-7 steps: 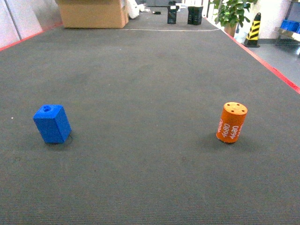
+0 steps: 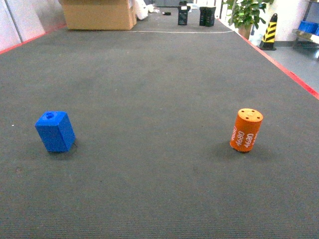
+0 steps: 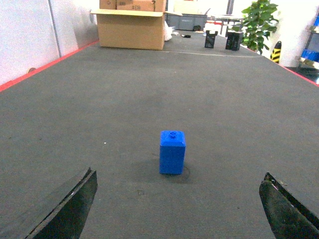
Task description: Sort blue parts and orange caps into right shelf containers
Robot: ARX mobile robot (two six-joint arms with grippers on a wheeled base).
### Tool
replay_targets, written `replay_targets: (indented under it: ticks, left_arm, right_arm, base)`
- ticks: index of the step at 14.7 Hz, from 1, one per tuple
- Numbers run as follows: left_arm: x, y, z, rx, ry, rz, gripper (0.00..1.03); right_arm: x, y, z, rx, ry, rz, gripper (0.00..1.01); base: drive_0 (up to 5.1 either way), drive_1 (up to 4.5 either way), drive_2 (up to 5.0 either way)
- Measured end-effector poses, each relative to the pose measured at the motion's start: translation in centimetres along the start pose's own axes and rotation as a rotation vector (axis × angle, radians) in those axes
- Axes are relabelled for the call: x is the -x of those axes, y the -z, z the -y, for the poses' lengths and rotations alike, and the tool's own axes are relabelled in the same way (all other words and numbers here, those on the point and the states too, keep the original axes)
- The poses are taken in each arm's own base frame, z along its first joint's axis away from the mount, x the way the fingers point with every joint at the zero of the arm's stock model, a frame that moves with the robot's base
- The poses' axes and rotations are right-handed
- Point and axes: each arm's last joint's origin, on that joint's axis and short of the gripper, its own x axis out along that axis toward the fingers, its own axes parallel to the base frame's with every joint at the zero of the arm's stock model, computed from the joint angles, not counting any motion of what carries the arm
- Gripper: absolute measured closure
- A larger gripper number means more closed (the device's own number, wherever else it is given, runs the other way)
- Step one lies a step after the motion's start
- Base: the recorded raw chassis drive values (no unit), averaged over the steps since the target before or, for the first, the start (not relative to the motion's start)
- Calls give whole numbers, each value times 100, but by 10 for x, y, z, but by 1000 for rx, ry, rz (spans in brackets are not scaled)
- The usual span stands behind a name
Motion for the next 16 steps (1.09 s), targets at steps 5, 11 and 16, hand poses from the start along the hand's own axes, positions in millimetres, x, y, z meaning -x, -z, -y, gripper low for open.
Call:
replay_targets:
  ticks: [5, 11, 16]
  left_arm:
    - [0, 0, 0, 0, 0, 0, 5]
    - [0, 0, 0, 0, 0, 0, 5]
    - [0, 0, 0, 0, 0, 0, 5]
  right_arm:
    - [0, 0, 0, 0, 0, 0, 3]
    - [0, 0, 0, 0, 0, 0, 3]
    - [0, 0, 0, 0, 0, 0, 3]
  base:
    - [0, 0, 0]
    - [0, 0, 0]
    - [0, 0, 0]
